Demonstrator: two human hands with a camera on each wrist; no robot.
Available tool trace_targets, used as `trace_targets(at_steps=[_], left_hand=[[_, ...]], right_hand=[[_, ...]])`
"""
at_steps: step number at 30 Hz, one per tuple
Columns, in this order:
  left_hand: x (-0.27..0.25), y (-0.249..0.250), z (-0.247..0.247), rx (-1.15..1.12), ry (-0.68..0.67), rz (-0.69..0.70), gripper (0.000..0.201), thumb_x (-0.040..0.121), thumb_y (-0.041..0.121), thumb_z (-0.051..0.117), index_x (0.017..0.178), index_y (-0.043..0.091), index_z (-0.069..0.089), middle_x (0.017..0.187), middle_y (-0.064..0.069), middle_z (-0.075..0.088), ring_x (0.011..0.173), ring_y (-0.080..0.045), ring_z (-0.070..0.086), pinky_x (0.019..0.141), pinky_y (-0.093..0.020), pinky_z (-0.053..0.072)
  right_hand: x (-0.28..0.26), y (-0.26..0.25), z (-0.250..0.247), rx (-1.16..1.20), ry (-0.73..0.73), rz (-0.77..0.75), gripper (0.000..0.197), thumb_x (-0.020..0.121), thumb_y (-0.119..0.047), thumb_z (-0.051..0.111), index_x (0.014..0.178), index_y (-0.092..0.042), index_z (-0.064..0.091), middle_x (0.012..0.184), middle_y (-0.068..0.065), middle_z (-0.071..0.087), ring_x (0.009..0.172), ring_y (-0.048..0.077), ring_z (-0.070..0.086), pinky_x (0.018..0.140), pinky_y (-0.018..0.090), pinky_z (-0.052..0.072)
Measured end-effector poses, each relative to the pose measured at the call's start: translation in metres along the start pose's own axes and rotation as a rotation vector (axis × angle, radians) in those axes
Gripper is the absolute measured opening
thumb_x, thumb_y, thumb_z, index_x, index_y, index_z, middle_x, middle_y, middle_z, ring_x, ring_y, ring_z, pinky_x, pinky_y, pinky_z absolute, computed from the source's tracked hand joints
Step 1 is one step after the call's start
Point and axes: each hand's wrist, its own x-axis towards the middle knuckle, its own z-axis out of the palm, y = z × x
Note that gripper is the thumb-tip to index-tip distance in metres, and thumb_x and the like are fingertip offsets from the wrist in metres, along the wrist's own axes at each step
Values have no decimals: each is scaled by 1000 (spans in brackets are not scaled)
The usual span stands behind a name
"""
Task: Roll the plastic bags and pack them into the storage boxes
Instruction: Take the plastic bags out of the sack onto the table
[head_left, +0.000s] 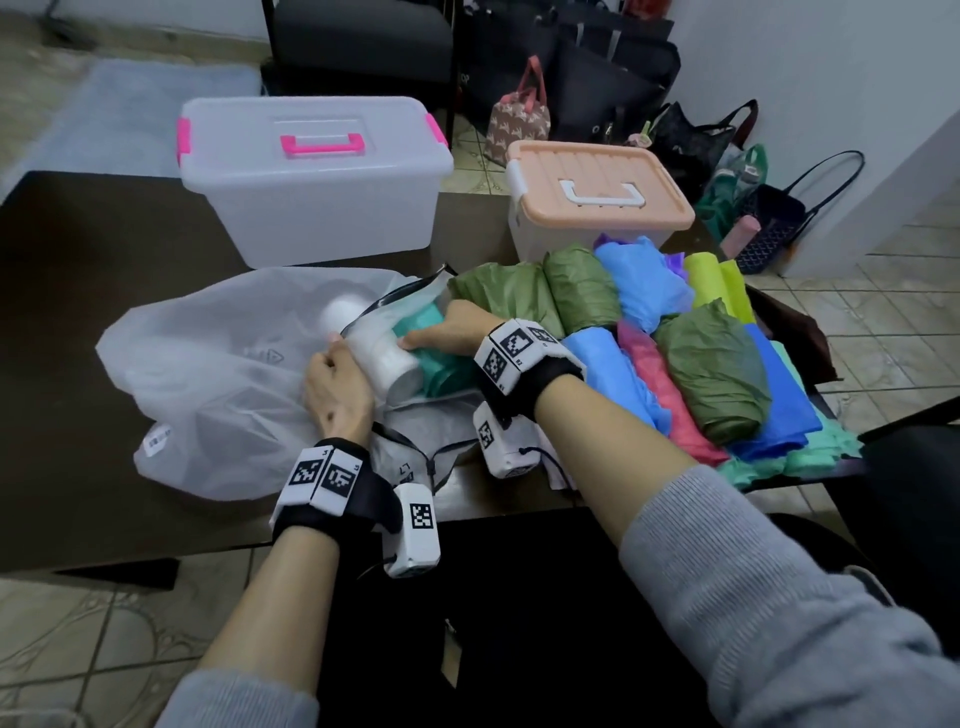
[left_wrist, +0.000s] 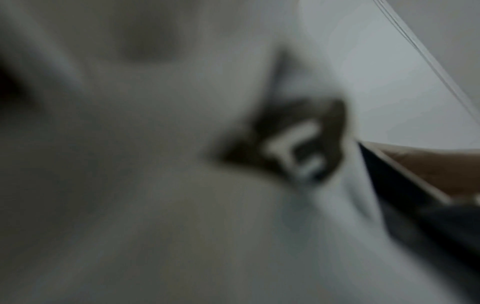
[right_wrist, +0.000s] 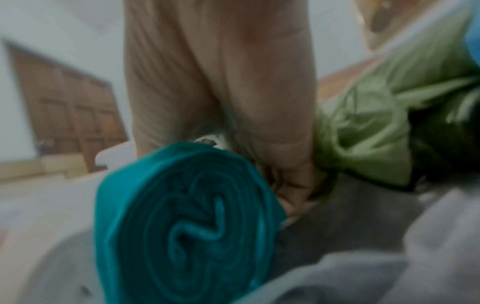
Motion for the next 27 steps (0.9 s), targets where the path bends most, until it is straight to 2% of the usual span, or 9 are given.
trace_targets(at_steps=[3, 6, 9, 12, 14, 18, 21, 24, 27], left_hand=[[1, -1, 1, 1, 14, -2, 52, 101, 40, 26, 102, -1, 59, 112, -22, 60, 105, -35, 53, 94, -43, 40], [2, -2, 2, 12, 12, 8, 53, 101, 39, 27, 102, -3, 59, 112, -24, 59, 105, -37, 53, 93, -45, 40], [0, -2, 1, 13, 8, 33, 52, 101, 37, 27, 105, -5, 59, 115, -25, 58, 107, -37, 52, 93, -43, 38], [-1, -1, -1, 26, 6, 44, 52, 101, 36, 28, 106, -6, 59, 115, -27, 58, 107, -37, 52, 91, -42, 38], [-1, -1, -1, 34, 4, 51, 53, 101, 37, 29, 104, -8, 59, 115, -29, 57, 107, -40, 52, 93, -44, 37], [1, -4, -1, 30, 9, 45, 56, 100, 38, 28, 108, -9, 58, 119, -32, 55, 110, -42, 50, 96, -45, 36], [3, -5, 0, 23, -1, 35, 56, 100, 36, 29, 111, -10, 58, 122, -32, 54, 113, -43, 49, 97, -44, 35], [-2, 0, 0, 52, 3, 24, 52, 100, 29, 29, 116, -13, 55, 125, -34, 51, 115, -43, 48, 94, -44, 34], [-3, 0, -1, 49, -29, 22, 49, 101, 24, 27, 120, -14, 51, 129, -36, 46, 118, -45, 44, 96, -44, 32]], right_hand=[[-9, 0, -6, 98, -67, 84, 58, 78, -43, 68, 119, -6, 52, 108, 6, 55, 90, 20, 55, 69, 24, 44], [-21, 3, -14, 312, -177, 148, 34, 77, -33, 68, 94, -6, 58, 96, 12, 63, 81, 26, 62, 77, 32, 52], [-35, 11, -22, 587, -328, 211, 29, 81, -24, 61, 98, 0, 57, 89, 17, 63, 73, 27, 60, 76, 34, 51], [-54, 23, -40, 786, -348, 191, 24, 81, -19, 58, 97, -1, 57, 84, 15, 63, 71, 26, 59, 74, 32, 50], [-72, 34, -57, 951, -320, 121, 25, 75, -15, 60, 96, -3, 59, 85, 15, 63, 75, 25, 60, 83, 35, 50], [-114, 65, -105, 1214, -131, -27, 20, 85, -12, 47, 99, -5, 60, 84, 12, 68, 72, 23, 67, 73, 34, 56], [-146, 99, -144, 1238, 97, -60, 22, 86, -13, 47, 102, -7, 60, 85, 9, 68, 69, 20, 67, 67, 28, 57], [-167, 141, -171, 1098, 402, 5, 25, 79, -16, 57, 102, -6, 60, 79, 8, 67, 65, 20, 65, 57, 27, 55], [-174, 186, -183, 748, 717, 175, 32, 73, -14, 68, 102, -7, 56, 88, 10, 62, 71, 21, 61, 61, 29, 54]])
